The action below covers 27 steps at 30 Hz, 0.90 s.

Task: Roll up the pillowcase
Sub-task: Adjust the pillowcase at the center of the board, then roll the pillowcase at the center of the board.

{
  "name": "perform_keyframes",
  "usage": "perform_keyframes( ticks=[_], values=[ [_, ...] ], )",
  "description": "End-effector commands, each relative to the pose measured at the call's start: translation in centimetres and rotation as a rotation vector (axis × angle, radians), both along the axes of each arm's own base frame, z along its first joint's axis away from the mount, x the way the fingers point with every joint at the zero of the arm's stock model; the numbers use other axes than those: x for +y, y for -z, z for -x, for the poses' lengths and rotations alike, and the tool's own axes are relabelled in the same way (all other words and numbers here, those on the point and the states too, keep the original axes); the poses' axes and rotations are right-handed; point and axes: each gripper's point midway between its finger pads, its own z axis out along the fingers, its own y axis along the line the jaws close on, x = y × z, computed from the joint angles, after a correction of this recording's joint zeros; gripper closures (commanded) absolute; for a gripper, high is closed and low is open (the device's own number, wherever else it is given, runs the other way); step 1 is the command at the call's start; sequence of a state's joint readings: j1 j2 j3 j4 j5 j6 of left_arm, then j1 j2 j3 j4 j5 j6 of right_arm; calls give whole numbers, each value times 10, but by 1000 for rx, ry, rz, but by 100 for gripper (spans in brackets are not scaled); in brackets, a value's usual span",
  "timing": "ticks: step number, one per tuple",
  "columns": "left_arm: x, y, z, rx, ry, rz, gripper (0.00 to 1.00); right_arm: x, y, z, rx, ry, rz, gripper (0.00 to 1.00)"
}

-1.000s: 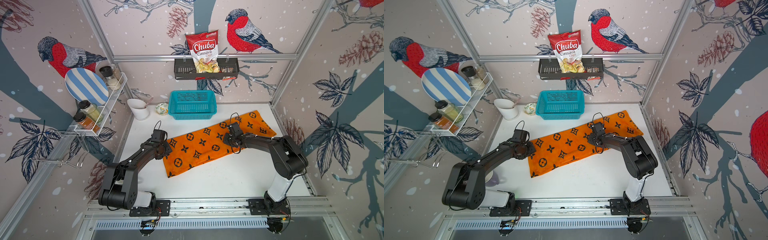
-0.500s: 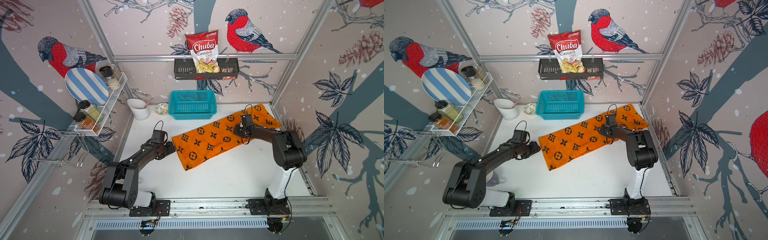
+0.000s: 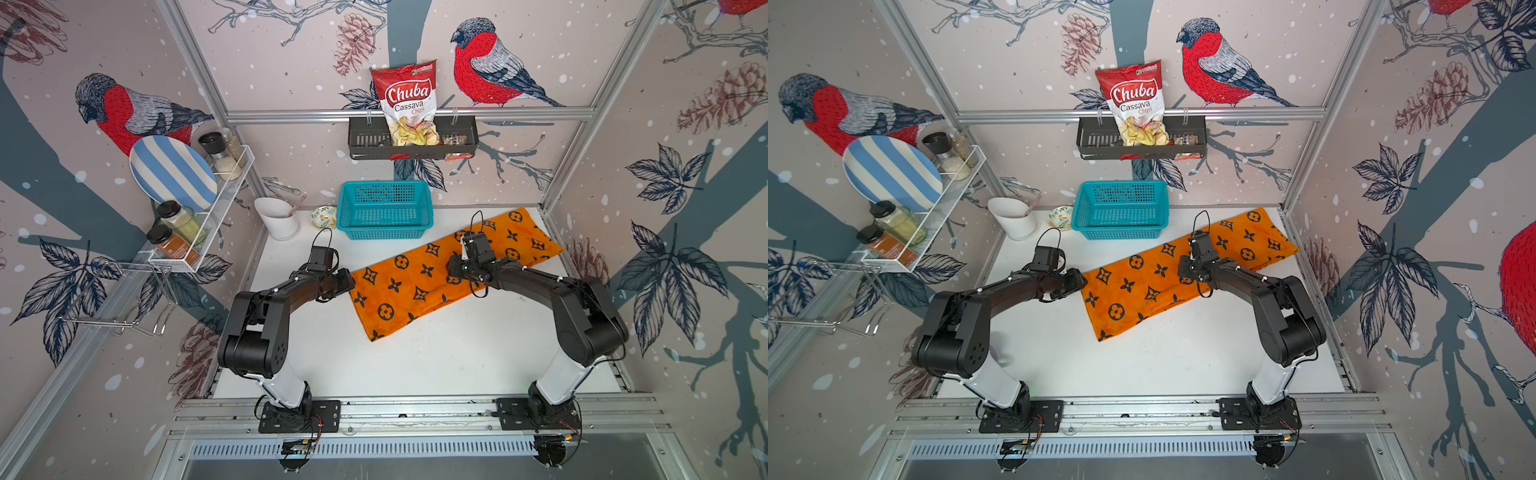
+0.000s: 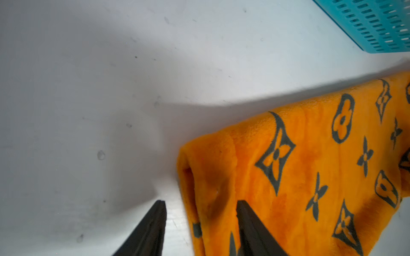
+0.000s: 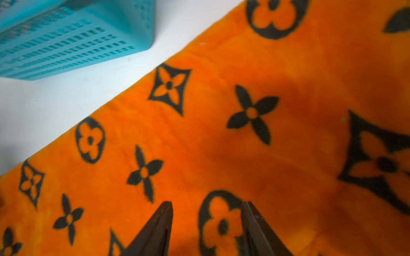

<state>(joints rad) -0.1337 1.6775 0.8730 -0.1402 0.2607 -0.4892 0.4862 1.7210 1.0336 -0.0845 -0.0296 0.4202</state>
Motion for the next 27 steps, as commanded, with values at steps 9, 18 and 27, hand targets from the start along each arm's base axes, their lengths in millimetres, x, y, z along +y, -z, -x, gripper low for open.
perform_keyframes(
  ticks=[9, 18, 27],
  values=[
    [1, 17, -13, 16, 43, -40, 78, 126, -22, 82, -198, -367, 121, 34],
    [-3, 22, -10, 40, 49, -14, 88, 218, 7, 169, -293, -623, 236, 35],
    [-4, 21, -8, 46, 48, -1, 88, 243, 48, 195, -288, -698, 364, 38]
  ],
)
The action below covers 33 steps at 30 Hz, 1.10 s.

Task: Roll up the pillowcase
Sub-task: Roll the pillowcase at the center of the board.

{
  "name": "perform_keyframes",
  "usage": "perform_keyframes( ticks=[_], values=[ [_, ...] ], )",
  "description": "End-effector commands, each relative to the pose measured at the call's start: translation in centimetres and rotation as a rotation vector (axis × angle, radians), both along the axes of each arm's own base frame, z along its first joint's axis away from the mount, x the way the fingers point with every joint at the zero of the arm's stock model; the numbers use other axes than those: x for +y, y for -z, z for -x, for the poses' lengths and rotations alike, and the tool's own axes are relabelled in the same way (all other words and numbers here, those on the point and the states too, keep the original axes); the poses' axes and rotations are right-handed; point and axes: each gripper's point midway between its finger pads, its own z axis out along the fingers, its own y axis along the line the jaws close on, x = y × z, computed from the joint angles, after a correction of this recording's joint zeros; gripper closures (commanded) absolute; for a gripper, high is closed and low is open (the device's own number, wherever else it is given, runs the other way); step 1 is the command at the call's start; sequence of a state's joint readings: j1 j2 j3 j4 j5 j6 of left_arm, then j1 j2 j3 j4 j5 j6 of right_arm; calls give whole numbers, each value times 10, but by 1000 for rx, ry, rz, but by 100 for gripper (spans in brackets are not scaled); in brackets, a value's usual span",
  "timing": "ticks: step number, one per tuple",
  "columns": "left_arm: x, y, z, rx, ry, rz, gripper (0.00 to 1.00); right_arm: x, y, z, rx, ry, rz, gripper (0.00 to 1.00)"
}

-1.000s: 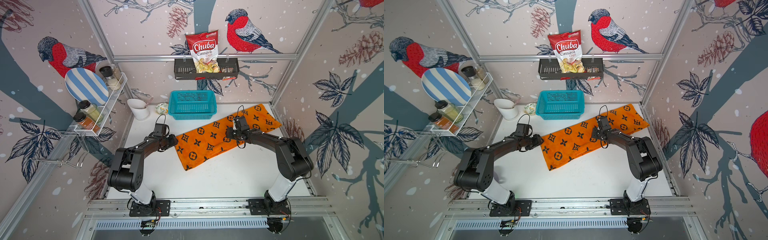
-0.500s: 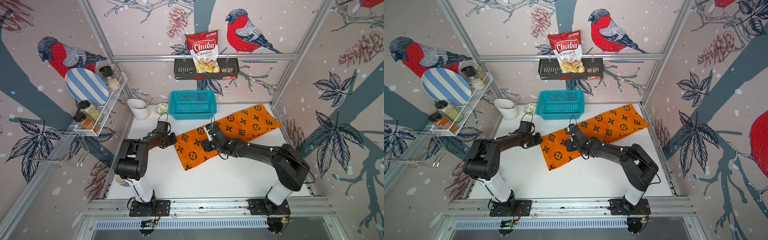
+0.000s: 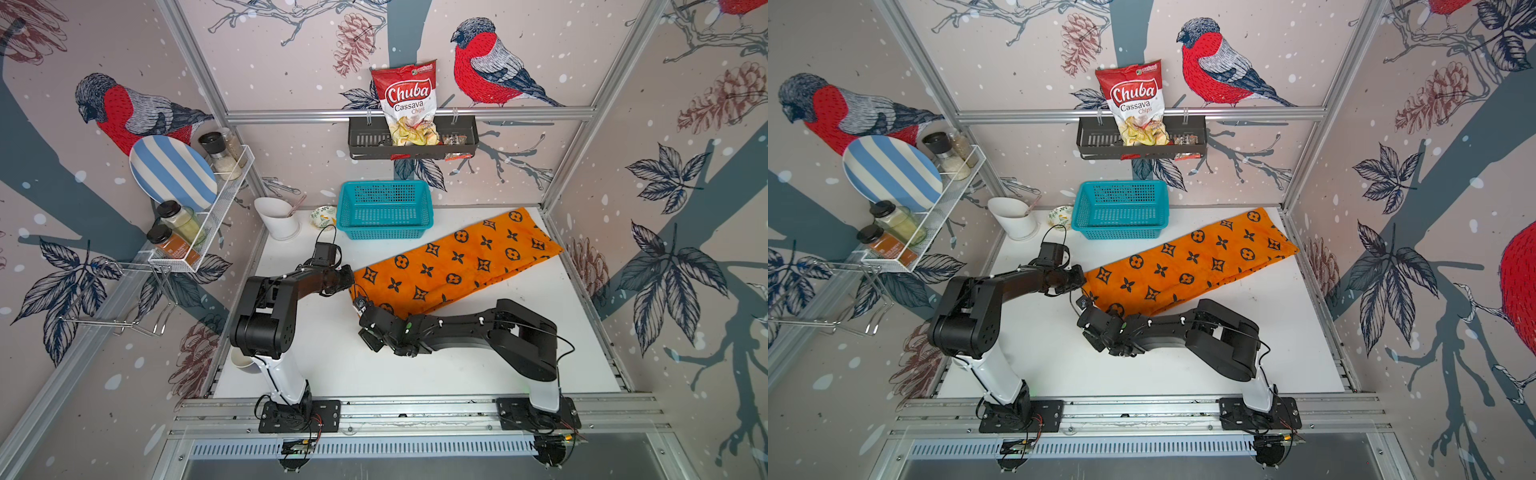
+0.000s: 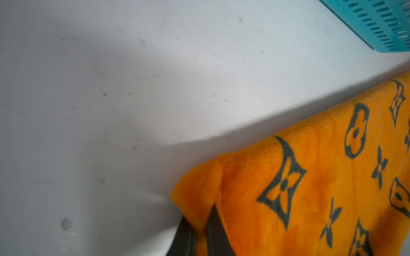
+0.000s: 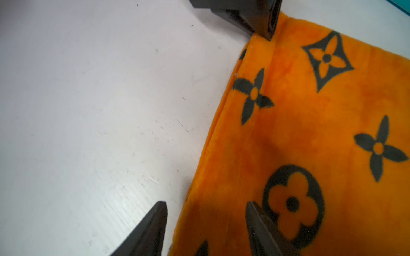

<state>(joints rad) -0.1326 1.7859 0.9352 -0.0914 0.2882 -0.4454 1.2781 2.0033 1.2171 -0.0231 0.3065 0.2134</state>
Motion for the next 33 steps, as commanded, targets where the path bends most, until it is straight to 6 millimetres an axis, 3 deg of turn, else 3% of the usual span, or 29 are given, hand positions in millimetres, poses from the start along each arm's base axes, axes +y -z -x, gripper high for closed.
perform_keyframes(
  ticks=[1, 11, 18, 20, 21, 23, 28, 33],
  values=[
    [2, 8, 13, 58, 1, -6, 88, -2, 10, -5, -46, 19, 60, 38],
    [2, 8, 15, 63, -3, 0, 86, -8, 38, 6, -90, 10, 158, 41],
    [1, 8, 15, 66, -5, 4, 87, -21, 52, 1, -45, 40, 156, 76],
    [1, 8, 14, 64, -7, 7, 88, -21, 51, 0, -24, 44, 144, 93],
    [1, 7, 14, 65, -7, 9, 92, -20, 49, 0, -25, 47, 138, 100],
    [1, 4, 14, 64, -14, 13, 100, -13, 41, 4, -23, 27, 115, 100],
    [4, -17, 14, 41, -37, 14, 100, 8, 4, 14, -26, 16, 23, 100],
    [-6, -43, 8, 12, -44, 86, 100, 1, -26, 2, -24, 92, -62, 100]
  ],
)
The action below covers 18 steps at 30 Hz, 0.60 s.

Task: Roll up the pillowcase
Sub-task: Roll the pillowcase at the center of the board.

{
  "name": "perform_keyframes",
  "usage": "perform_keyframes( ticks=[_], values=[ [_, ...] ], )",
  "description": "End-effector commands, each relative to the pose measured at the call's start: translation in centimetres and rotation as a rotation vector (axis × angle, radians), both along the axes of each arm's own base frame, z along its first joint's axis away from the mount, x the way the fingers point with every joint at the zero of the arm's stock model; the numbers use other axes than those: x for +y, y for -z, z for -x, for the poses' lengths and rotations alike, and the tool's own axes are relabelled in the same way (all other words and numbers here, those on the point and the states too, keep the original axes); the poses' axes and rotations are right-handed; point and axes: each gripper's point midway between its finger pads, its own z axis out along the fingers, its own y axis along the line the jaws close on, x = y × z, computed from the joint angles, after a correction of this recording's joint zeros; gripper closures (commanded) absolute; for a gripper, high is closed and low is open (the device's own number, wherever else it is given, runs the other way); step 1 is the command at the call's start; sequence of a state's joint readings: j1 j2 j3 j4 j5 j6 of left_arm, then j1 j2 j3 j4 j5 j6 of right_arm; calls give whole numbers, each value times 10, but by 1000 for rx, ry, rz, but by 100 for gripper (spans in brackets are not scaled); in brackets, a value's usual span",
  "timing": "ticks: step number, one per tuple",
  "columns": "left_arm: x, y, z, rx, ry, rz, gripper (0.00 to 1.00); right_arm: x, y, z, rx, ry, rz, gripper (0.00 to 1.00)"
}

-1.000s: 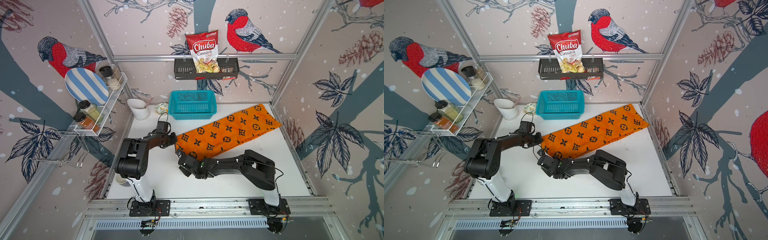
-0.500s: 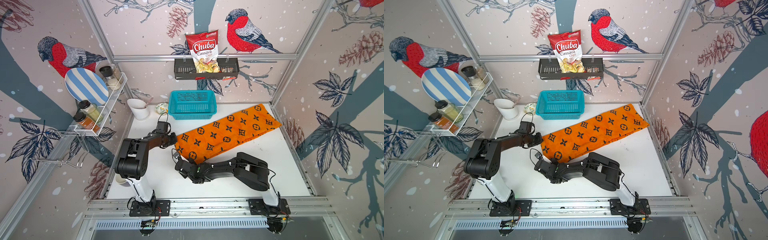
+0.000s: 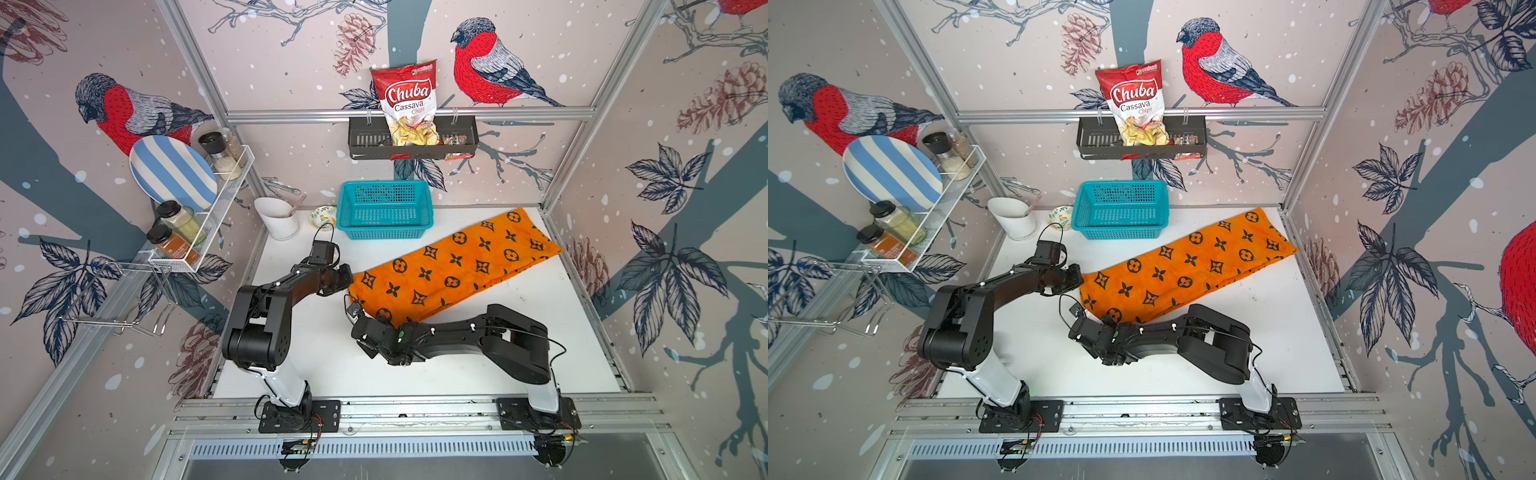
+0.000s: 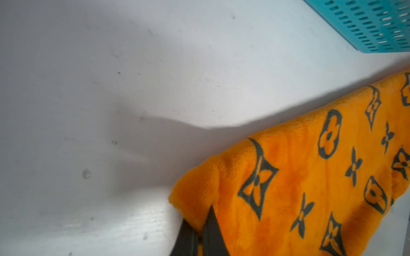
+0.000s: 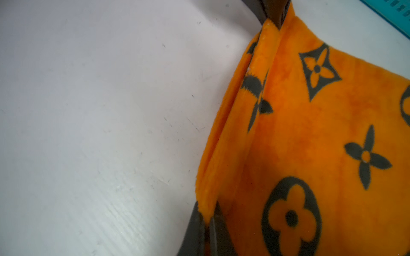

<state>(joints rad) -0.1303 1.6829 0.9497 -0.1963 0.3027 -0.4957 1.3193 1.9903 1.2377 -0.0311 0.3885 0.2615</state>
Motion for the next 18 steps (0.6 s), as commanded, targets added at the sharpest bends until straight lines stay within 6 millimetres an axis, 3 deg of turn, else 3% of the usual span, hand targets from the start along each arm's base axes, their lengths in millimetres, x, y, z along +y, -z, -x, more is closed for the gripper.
perform_keyframes(
  ticks=[1, 11, 18],
  values=[
    [-7, -14, -3, 2, -13, 66, 100, -9, -13, -5, 15, 53, -38, 100],
    [-46, -41, -19, -53, 0, 252, 100, -47, -26, -24, -16, 165, -36, 100],
    [-65, -27, -26, -46, 19, 288, 100, -66, -18, -28, -13, 204, -14, 100]
  ],
)
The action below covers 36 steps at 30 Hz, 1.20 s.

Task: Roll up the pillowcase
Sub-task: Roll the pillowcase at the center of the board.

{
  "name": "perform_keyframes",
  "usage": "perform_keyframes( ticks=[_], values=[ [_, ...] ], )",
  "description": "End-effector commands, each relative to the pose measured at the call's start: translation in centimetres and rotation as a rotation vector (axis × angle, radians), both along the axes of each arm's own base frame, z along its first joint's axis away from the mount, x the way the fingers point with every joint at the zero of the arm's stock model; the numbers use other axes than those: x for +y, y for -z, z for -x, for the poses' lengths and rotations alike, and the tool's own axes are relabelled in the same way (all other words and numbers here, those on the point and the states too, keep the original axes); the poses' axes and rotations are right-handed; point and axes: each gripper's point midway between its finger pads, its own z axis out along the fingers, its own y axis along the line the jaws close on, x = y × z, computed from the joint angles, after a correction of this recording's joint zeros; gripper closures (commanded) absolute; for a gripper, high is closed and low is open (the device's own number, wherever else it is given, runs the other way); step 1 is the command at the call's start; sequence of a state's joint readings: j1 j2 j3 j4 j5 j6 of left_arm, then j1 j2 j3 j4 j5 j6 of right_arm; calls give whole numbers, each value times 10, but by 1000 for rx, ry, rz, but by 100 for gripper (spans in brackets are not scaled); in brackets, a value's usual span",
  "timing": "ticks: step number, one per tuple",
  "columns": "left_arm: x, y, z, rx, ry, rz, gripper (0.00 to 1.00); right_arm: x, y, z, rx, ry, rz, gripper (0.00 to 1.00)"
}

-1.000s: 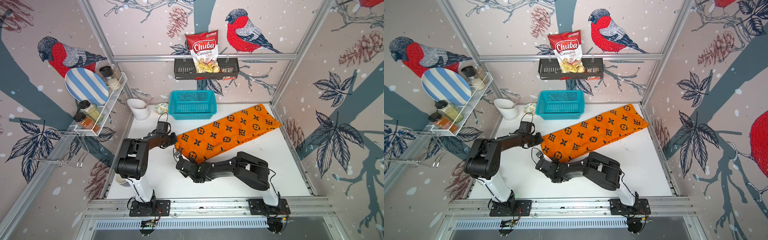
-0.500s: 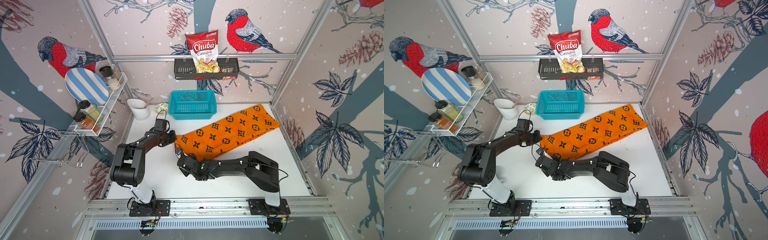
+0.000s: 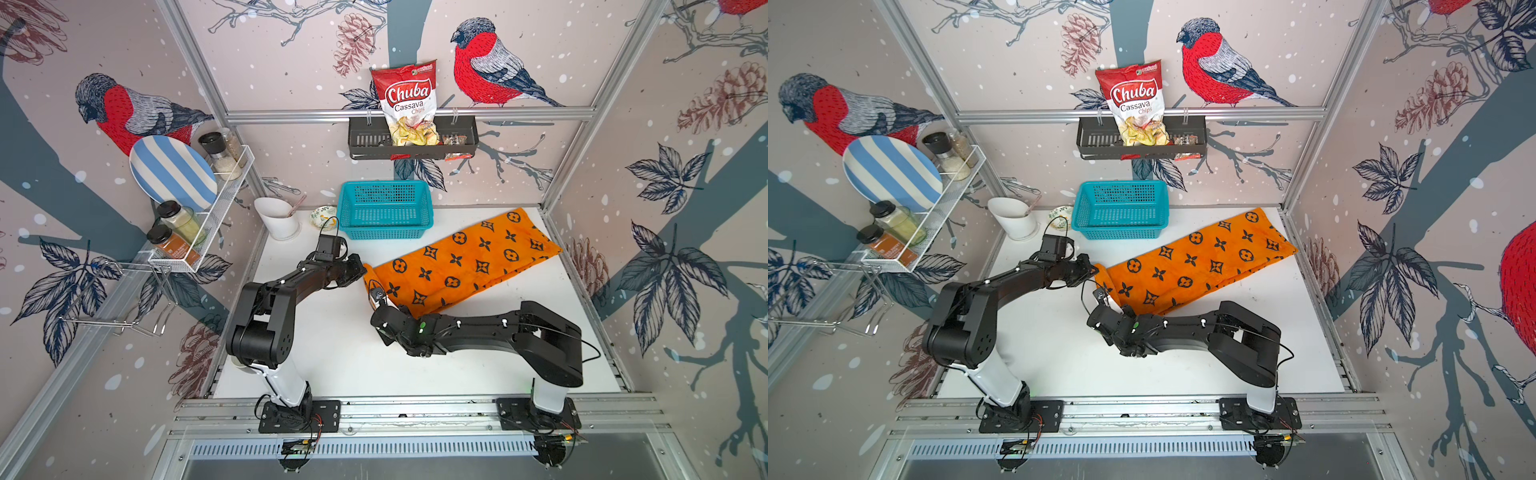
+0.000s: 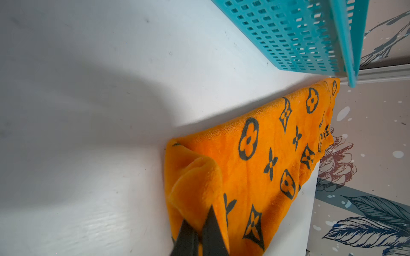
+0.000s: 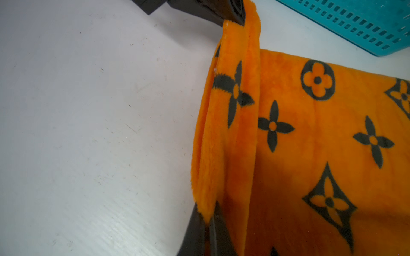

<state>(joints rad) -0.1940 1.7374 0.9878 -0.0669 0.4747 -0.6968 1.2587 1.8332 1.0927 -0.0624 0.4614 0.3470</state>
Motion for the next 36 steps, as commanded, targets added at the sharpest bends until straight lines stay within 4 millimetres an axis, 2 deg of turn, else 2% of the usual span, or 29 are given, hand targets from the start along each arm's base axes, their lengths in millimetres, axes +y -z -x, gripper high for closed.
perform_keyframes(
  ticks=[1, 9, 13, 14, 16, 19, 22, 24, 30, 36],
  values=[
    [-10, -4, -12, -48, 6, 35, 100, -9, 2, -4, 0, 40, 2, 100],
    [-11, 30, -14, -13, 20, 2, 100, -20, 39, -3, 66, 64, 28, 100],
    [-13, 29, -21, -34, 37, -18, 100, -24, 57, -2, 106, 71, 30, 100],
    [-12, 28, -21, -38, 43, -22, 89, -26, 60, -2, 118, 77, 24, 100],
    [-12, 28, -19, -40, 53, -32, 60, -30, 63, -5, 133, 96, 11, 100],
    [-12, 24, -16, -43, 71, -39, 40, -36, 61, -9, 139, 113, -7, 100],
    [-11, 23, -9, -35, 81, -46, 25, -38, 59, -12, 141, 123, -22, 100],
    [-11, 16, -8, -49, 80, -36, 22, -39, 59, -12, 146, 124, -28, 100],
    [-5, 20, 10, -8, 63, -47, 23, -38, 59, -12, 147, 124, -32, 100],
    [-14, 39, 18, 40, 50, 5, 28, -40, 60, -12, 144, 125, -30, 100]
  ],
)
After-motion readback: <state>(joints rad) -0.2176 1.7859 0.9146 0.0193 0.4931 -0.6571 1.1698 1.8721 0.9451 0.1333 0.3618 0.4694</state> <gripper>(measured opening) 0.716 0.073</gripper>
